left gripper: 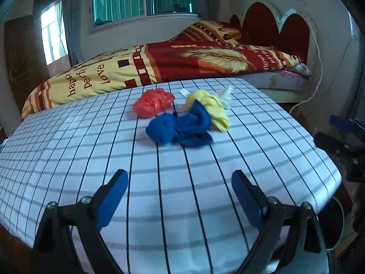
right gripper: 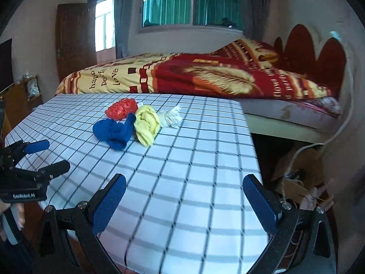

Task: Collect trash
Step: 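Move both open tools back to the table toward the cloths, then grasp the blue cloth with the left tool while the right tool grasps the yellow towel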

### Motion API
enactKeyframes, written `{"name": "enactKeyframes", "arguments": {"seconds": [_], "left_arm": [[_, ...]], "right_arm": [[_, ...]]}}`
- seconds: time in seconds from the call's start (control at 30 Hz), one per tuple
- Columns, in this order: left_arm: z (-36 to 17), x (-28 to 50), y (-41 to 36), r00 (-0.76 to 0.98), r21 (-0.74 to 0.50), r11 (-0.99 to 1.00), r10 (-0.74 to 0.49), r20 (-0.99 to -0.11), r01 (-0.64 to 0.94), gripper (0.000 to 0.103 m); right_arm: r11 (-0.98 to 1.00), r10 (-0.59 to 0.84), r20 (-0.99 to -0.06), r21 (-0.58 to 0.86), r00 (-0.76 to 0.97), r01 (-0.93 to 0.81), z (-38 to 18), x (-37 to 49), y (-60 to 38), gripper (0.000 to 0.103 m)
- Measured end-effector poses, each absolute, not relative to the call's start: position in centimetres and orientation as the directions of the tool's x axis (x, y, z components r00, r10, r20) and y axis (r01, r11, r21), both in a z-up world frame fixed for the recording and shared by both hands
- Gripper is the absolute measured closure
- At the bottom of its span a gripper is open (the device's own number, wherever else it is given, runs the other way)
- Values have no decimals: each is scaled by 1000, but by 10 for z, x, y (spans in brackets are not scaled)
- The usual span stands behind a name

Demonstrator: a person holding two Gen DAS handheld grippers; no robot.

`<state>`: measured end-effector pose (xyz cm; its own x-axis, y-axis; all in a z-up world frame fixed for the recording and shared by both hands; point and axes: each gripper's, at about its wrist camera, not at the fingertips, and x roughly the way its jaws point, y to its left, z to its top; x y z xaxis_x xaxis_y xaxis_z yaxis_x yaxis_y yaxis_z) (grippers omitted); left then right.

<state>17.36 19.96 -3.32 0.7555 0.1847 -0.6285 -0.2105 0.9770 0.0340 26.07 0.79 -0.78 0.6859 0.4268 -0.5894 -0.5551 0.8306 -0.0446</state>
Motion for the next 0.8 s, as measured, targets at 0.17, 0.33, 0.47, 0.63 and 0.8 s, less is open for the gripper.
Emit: {"name": "enactKeyframes", "arguments": {"seconds": [0.17, 0.33, 0.47, 0.63, 0.8], "left_arm": [[-40, 216, 225, 735, 37, 979, 174, -656, -199, 18], [-47, 250, 237, 724, 41, 983, 159, -672, -178, 23], [-56, 274, 240, 698, 27, 987, 132, -704, -159, 25], [-63, 292, 245, 674, -12, 988, 98, -732, -156, 45], [-64, 285, 255, 690, -66, 984, 66, -721, -163, 73]], "right_arm": [[812, 450, -623, -13, 640, -584, -14, 304, 35, 7], [791, 452, -661, -15, 599, -612, -24, 338, 60, 18], [782, 456, -679, -3, 575, -623, -31, 359, 78, 22], [772, 468, -694, 19, 547, -635, -36, 375, 94, 26], [755, 479, -708, 32, 519, -654, -43, 380, 109, 27]]}}
